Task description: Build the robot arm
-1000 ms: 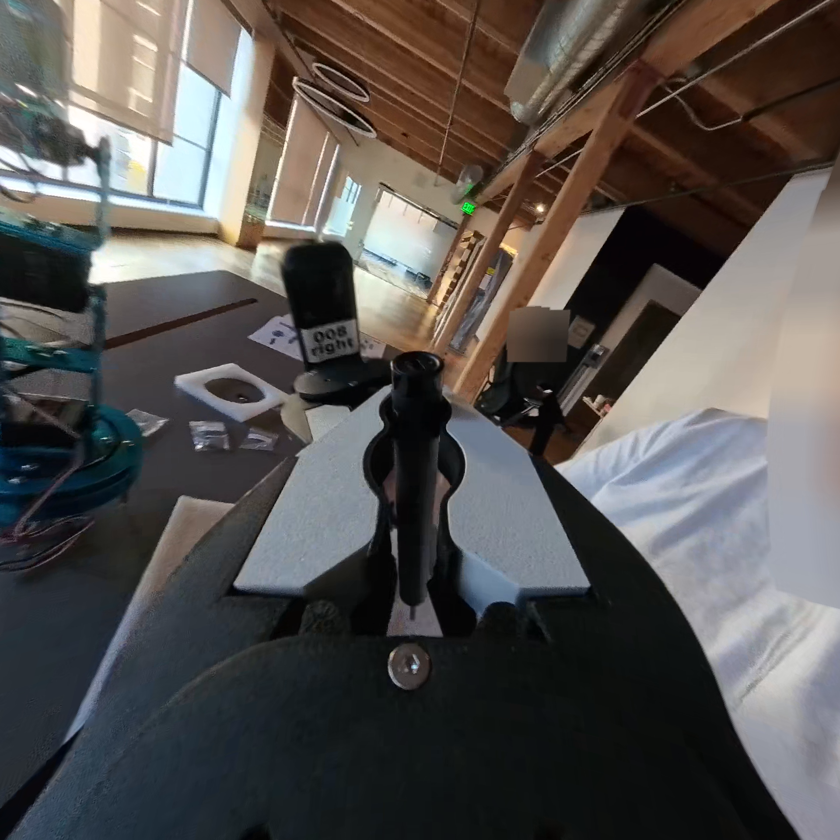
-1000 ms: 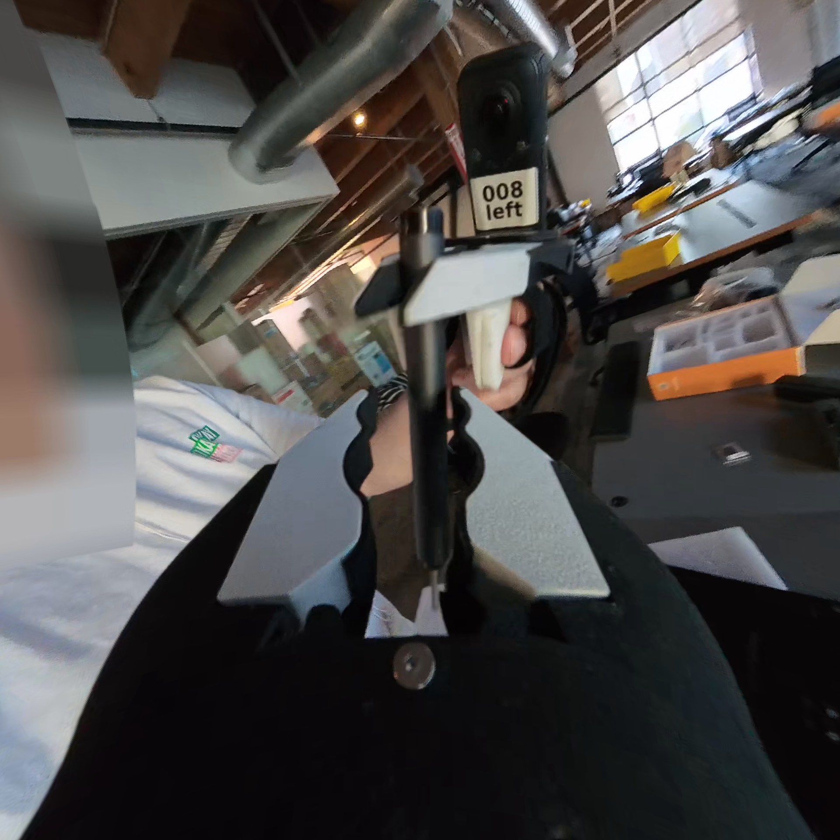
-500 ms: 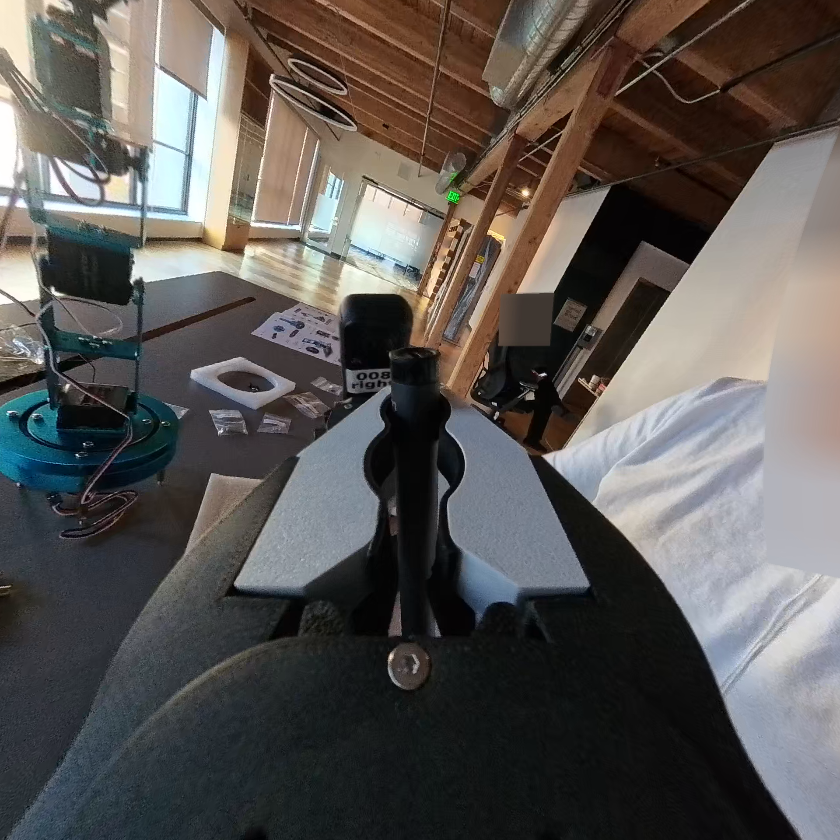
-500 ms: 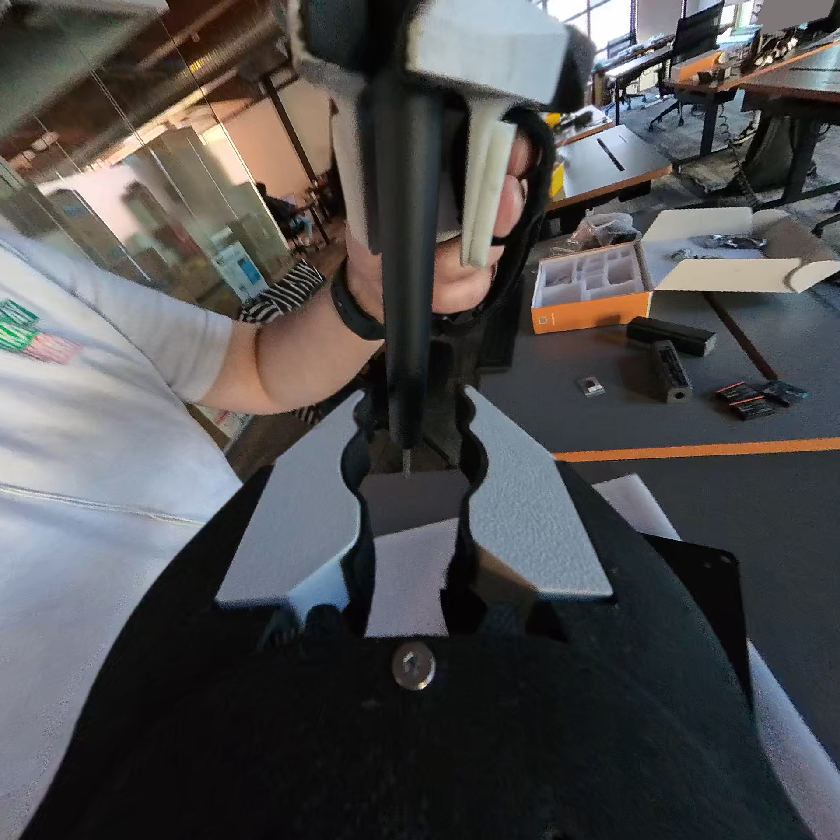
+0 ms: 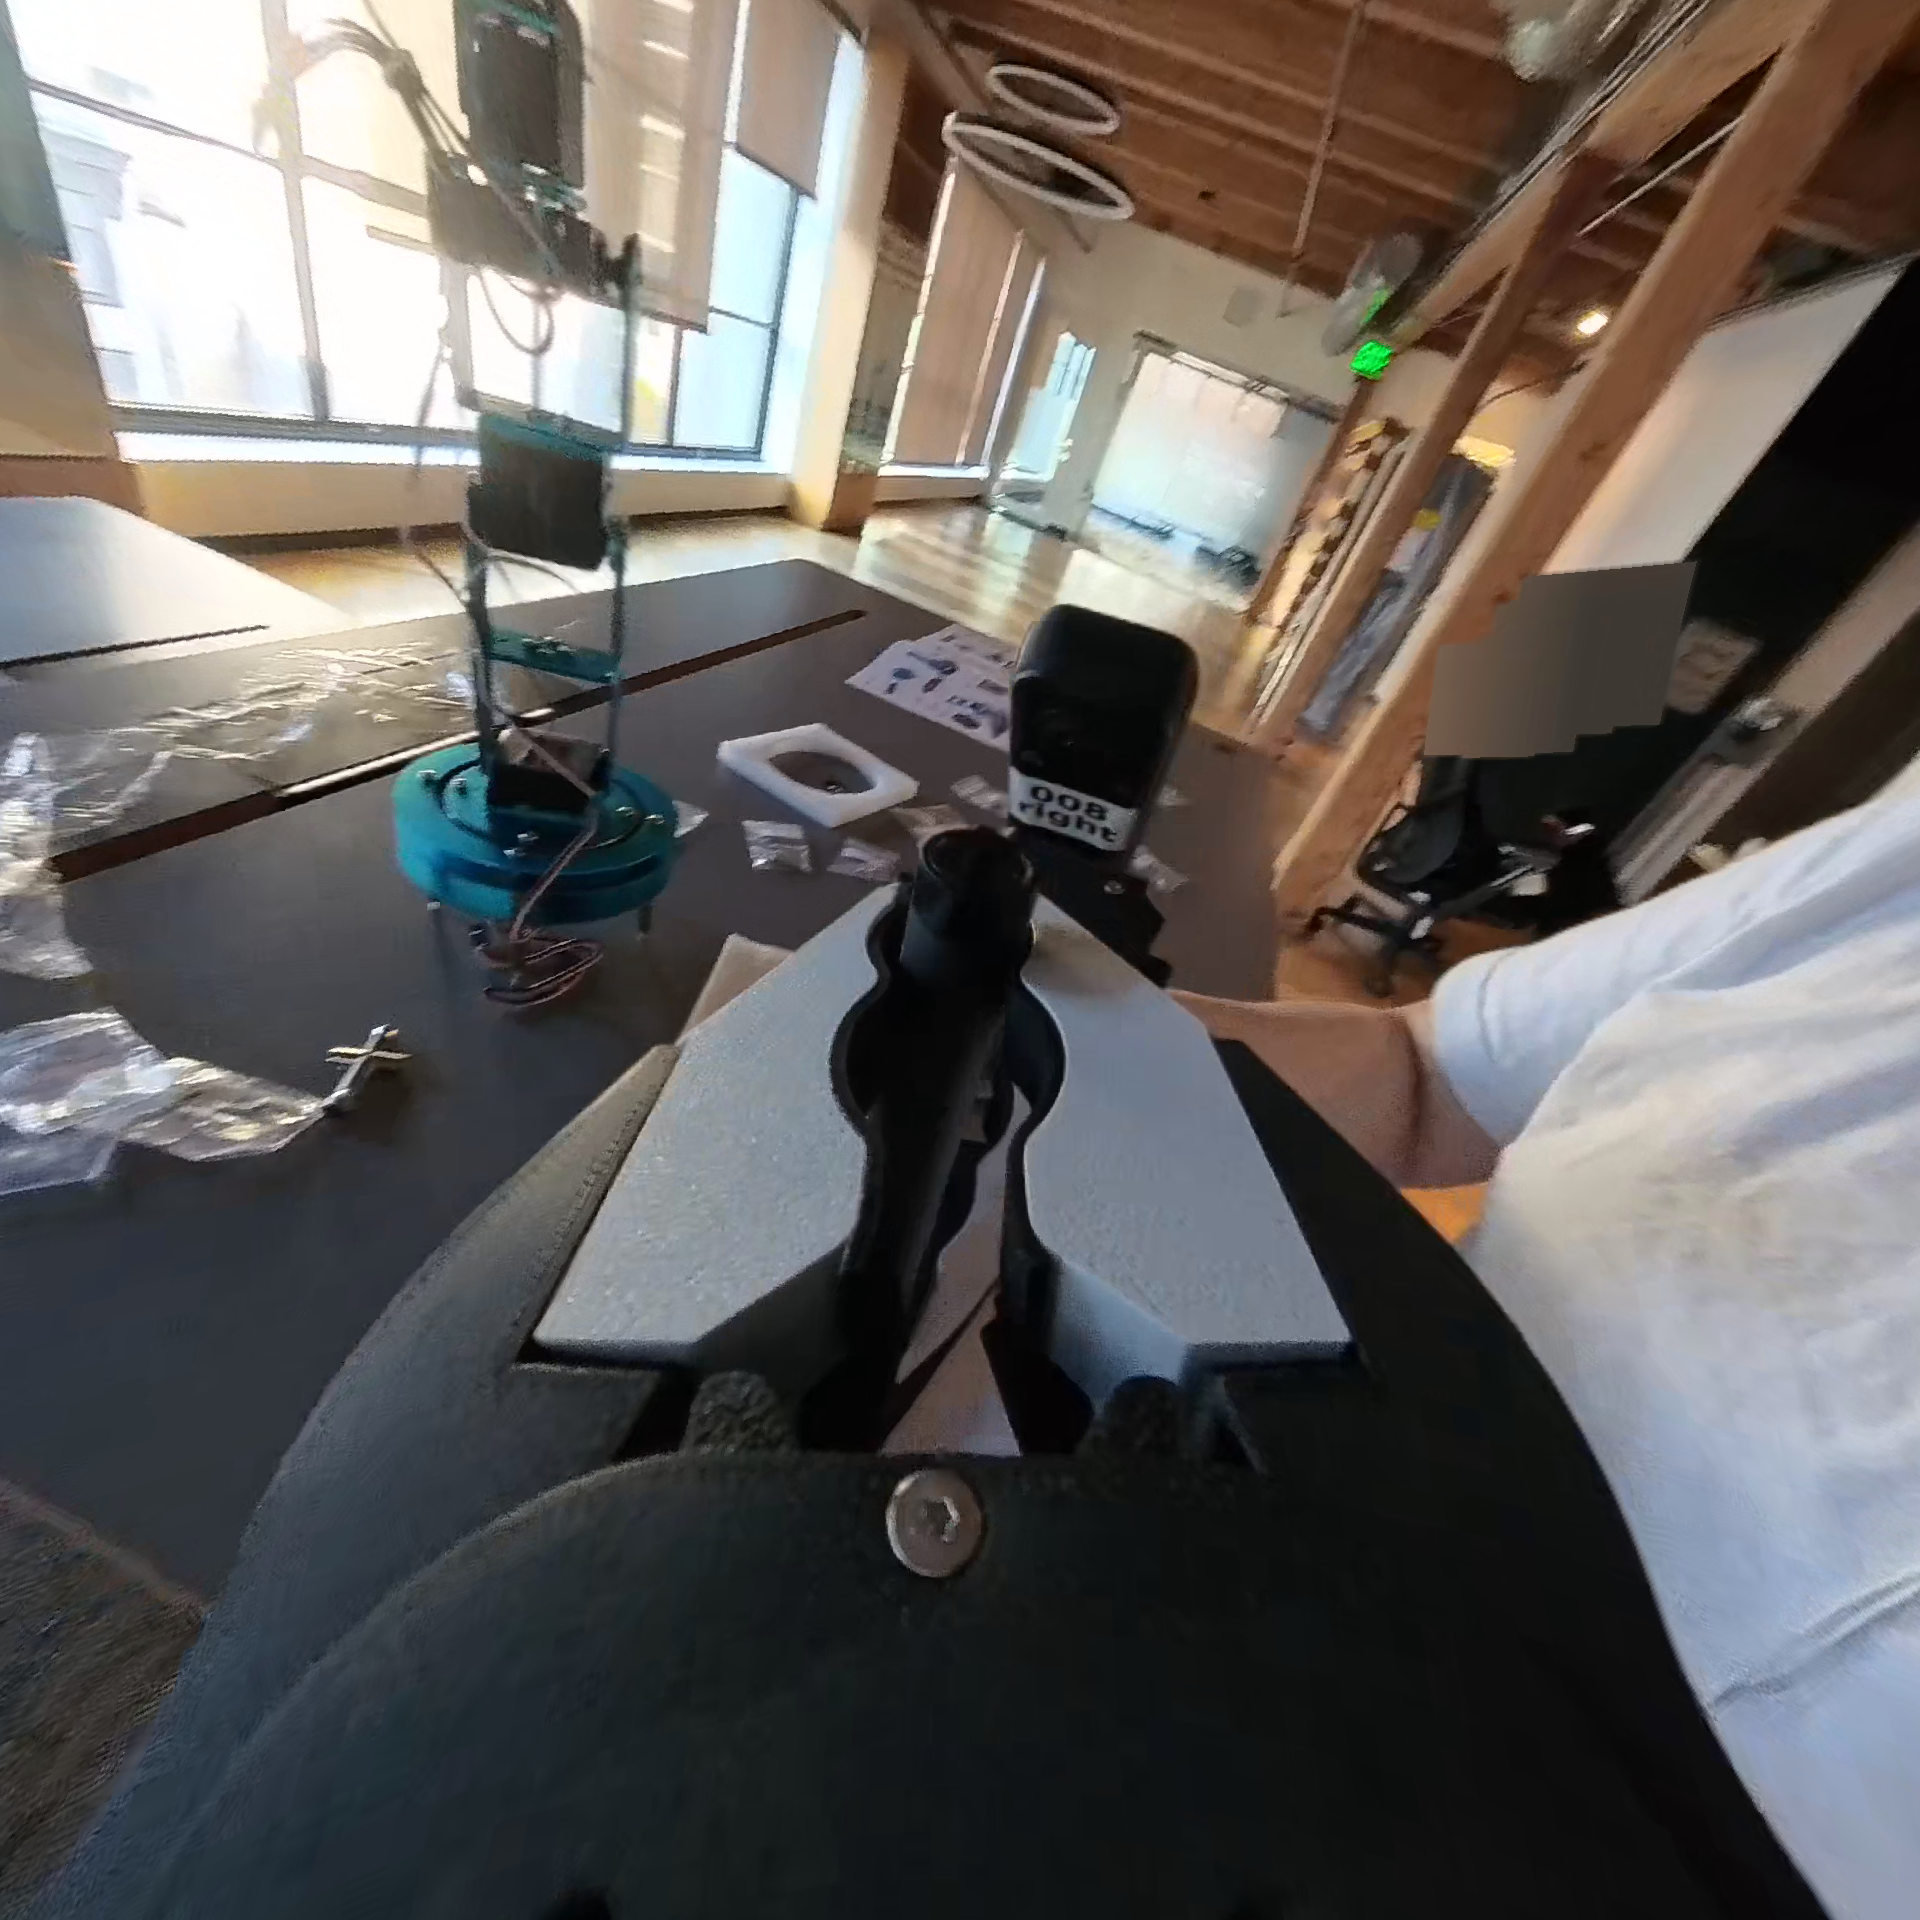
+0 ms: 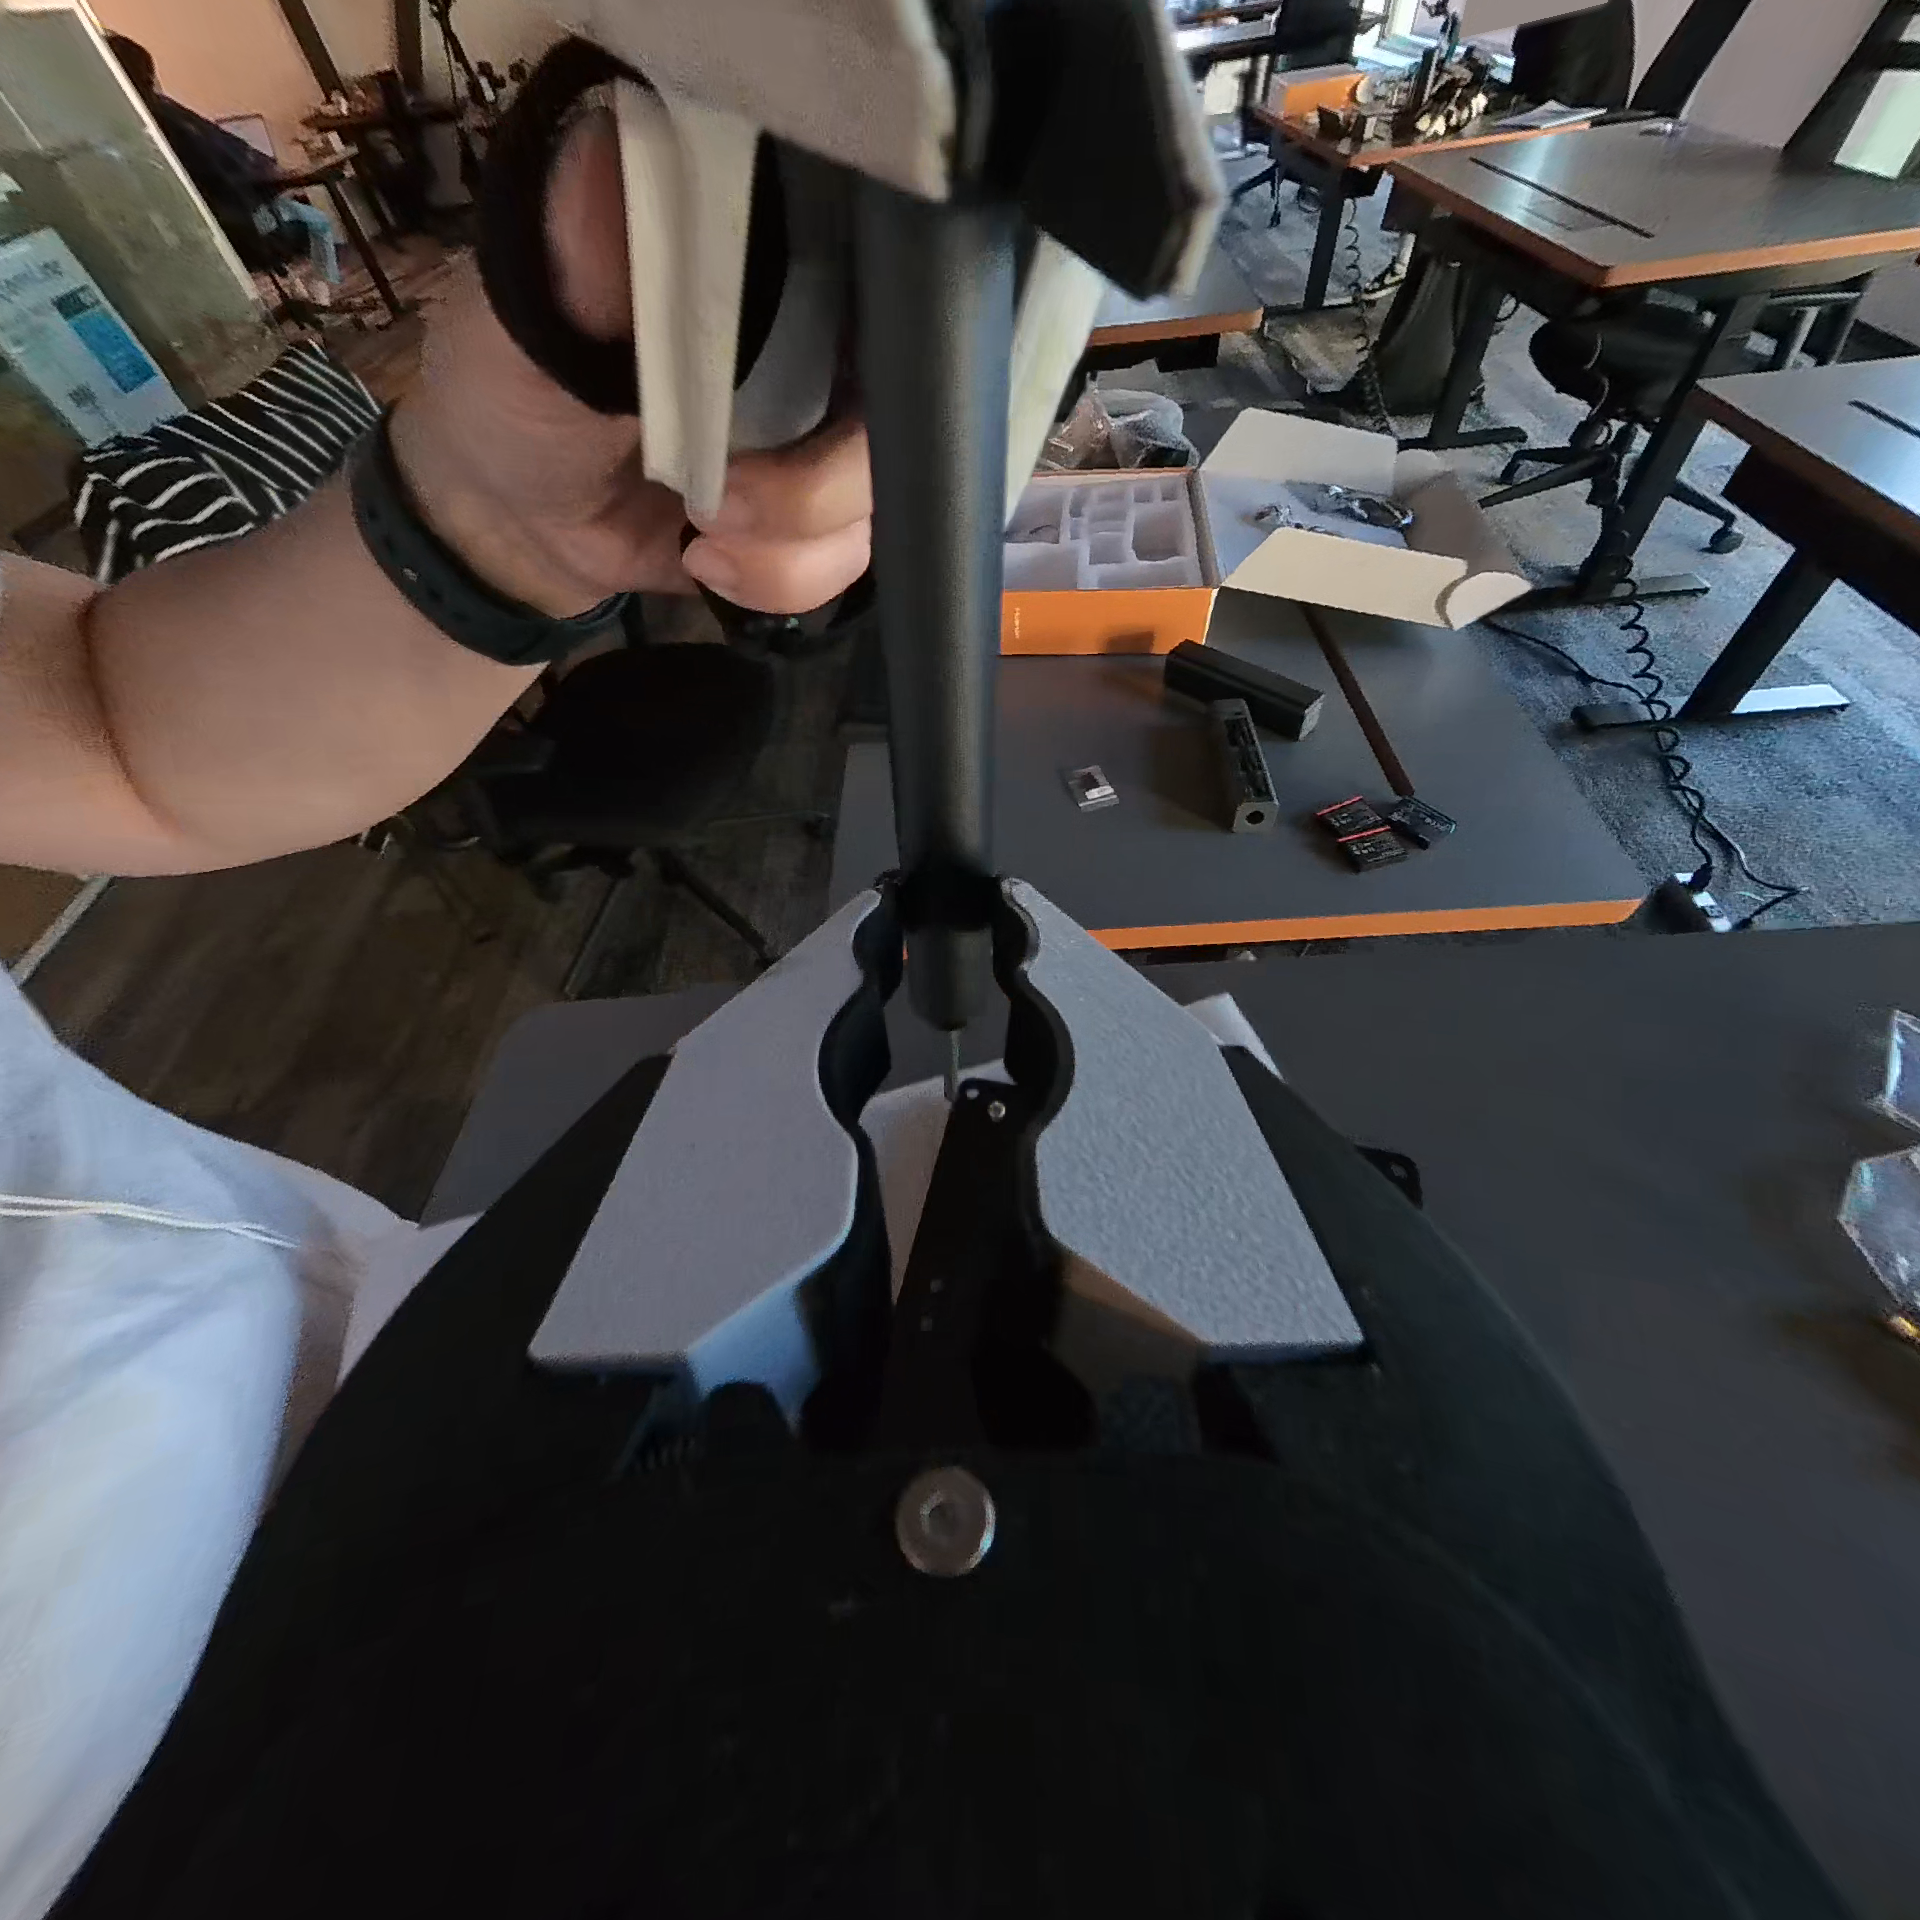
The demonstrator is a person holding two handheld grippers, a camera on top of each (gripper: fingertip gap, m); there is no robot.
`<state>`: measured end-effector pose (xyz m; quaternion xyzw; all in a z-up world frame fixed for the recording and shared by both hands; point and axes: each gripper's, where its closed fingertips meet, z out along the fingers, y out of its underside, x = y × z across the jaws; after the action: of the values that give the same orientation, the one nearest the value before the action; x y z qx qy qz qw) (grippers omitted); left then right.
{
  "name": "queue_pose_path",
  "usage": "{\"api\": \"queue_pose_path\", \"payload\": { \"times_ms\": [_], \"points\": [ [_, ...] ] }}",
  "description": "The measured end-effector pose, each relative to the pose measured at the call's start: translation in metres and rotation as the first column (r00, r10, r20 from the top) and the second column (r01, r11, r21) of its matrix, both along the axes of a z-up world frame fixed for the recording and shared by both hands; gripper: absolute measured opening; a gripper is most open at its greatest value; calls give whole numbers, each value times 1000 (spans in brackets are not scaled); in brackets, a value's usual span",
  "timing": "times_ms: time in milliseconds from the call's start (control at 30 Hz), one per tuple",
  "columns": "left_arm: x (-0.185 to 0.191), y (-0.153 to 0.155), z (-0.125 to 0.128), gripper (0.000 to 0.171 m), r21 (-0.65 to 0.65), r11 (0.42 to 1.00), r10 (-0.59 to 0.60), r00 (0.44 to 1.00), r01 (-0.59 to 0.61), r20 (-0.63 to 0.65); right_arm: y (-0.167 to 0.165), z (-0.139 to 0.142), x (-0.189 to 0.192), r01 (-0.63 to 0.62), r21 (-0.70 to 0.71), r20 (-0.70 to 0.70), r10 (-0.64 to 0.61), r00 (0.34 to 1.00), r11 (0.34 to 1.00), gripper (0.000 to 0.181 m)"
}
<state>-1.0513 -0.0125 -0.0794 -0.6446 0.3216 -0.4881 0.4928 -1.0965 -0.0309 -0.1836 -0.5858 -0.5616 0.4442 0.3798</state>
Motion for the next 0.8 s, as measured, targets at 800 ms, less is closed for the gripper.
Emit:
{"api": "queue_pose_path", "payload": {
  "times_ms": [800],
  "points": [
    [-9, 15, -13, 8, 123, 986, 125, 986, -111, -113, 3, 13, -6, -75, -271, -200, 20, 980, 960, 25]
  ]
}}
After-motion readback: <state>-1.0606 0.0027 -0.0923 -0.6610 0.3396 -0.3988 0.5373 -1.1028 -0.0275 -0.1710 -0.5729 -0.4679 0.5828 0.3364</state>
